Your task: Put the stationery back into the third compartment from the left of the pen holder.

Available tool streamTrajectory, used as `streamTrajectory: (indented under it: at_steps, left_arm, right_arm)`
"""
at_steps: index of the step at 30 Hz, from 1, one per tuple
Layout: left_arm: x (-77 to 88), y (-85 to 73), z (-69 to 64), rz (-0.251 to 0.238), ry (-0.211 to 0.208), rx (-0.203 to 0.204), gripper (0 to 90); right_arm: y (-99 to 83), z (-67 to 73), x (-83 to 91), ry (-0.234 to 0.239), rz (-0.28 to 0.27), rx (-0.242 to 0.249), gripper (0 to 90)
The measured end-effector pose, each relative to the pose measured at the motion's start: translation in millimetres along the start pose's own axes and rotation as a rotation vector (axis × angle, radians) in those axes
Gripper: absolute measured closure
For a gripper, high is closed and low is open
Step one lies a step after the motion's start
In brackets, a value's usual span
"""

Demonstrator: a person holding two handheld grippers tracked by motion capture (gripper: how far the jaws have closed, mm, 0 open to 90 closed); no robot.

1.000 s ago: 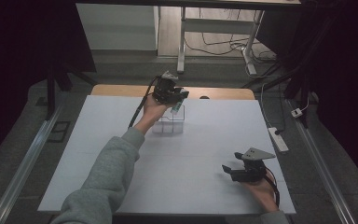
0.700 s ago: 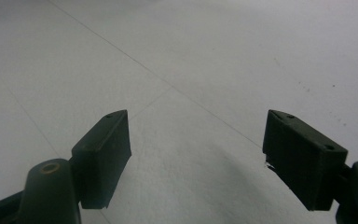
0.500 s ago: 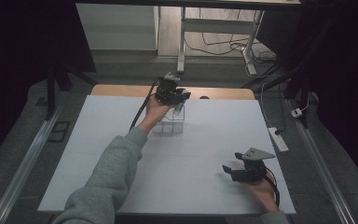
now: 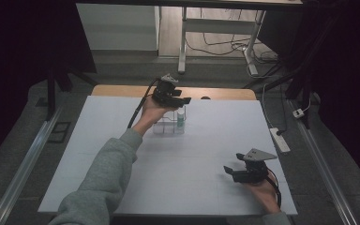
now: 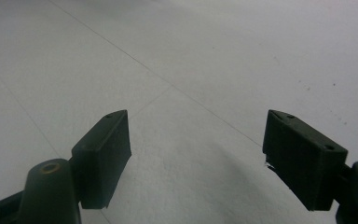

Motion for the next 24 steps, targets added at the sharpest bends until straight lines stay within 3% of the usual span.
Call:
streamTrajectory:
  at_steps: [10, 24]
  left_arm:
    - [19.9, -12.7, -3.6, -0.003, -0.012, -0.006, 39.9]
    - [51.5, -33.9, -24.5, -0.008, -0.034, -0.045, 39.6]
  right_arm:
    - [0.0, -0.1, 1.5, -0.002, 0.001, 0.001, 22.4]
    - [-1.8, -0.4, 6.9, 0.003, -0.013, -0.009, 22.4]
Point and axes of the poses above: each handheld gripper's, and its own axes: x roughly backward along the jaws, y roughly out of its top, z roughly to its left, the point moved 4 cm from there along -x, roughly forward along the jaws, and after that the axes turned 13 degrees about -x, right-handed, at the moved point
